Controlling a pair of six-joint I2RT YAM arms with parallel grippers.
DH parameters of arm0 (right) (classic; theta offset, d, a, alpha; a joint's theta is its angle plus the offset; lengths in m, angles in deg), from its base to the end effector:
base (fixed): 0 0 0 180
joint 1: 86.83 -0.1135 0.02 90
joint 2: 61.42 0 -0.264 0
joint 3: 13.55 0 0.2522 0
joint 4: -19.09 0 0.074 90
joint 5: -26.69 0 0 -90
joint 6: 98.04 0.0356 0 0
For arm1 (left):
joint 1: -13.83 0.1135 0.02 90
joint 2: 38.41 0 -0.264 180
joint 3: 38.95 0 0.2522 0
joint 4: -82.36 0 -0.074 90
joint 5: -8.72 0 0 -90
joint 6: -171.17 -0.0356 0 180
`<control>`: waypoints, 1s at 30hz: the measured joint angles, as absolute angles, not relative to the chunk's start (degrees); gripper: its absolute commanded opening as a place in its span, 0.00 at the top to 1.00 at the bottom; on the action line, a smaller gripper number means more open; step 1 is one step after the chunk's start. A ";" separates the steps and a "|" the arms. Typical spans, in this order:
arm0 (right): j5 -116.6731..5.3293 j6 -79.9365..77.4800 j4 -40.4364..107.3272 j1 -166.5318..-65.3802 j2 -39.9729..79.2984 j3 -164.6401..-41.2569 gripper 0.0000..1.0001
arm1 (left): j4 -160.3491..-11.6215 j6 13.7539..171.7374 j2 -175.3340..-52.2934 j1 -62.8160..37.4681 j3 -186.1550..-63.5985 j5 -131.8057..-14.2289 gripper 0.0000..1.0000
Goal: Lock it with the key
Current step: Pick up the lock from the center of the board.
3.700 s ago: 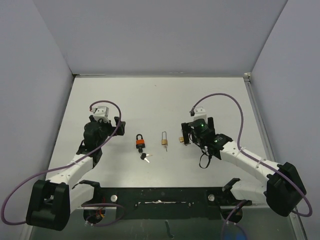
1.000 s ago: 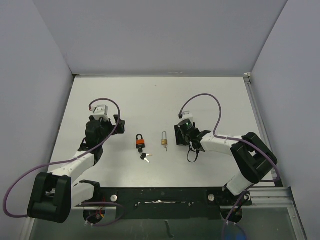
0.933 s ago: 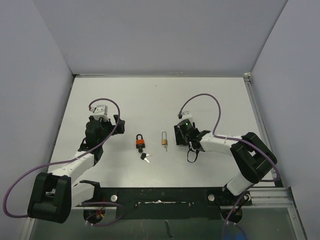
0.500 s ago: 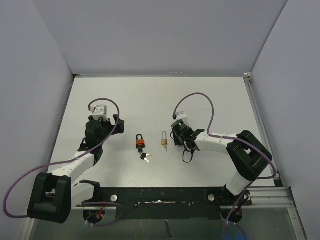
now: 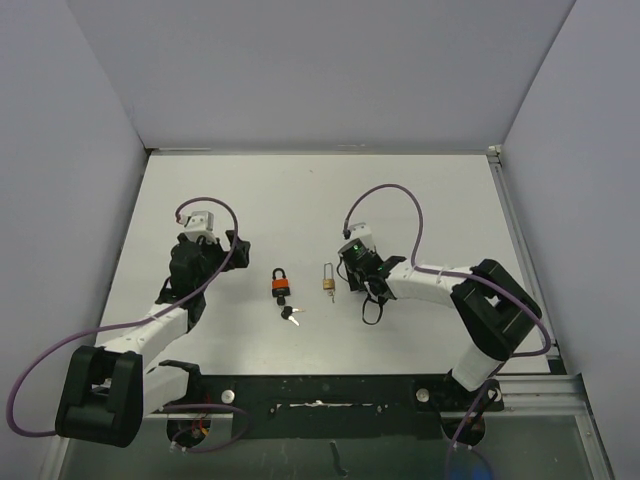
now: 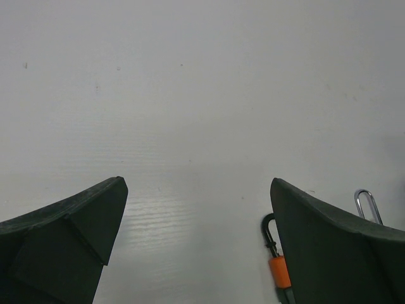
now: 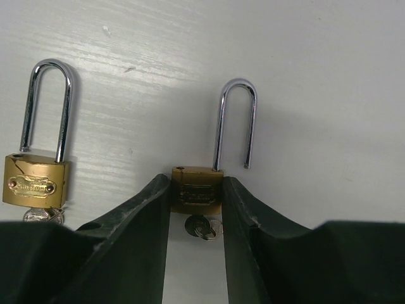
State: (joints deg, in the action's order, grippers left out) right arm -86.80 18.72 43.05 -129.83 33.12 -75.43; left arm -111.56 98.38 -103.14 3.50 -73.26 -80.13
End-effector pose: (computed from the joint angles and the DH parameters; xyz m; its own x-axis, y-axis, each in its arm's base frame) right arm 0.2378 0.2023 0.1515 -0.7547 -0.1392 -0.6411 -0.1403 0.9889 -0.0495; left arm 0.2260 -0.0419 0.1934 -0.3255 -0.2414 -0.9142 0.1067 0.9513 -0.2891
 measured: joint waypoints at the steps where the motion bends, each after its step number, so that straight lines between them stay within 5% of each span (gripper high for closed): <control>1: -86.78 17.85 43.20 -129.77 33.12 -75.56 1.00 | -111.56 98.38 -103.14 3.50 -73.20 -79.61 0.02; 10: -74.16 9.34 35.42 -120.41 26.39 -72.66 1.00 | -109.71 99.67 -104.30 3.48 -76.67 -75.61 0.03; 17: -56.92 6.52 23.31 -111.04 11.14 -64.35 1.00 | -109.84 102.64 -108.27 2.97 -83.58 -68.09 0.24; 30: -29.66 1.74 21.10 -108.54 -10.48 -59.70 1.00 | -117.40 106.51 -119.92 -1.16 -96.45 -35.04 0.34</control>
State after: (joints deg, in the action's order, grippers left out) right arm -29.66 1.74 21.10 -108.54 -10.48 -59.70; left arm -117.40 106.51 -119.92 -1.16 -96.45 -35.04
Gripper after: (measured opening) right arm 0.330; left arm 0.689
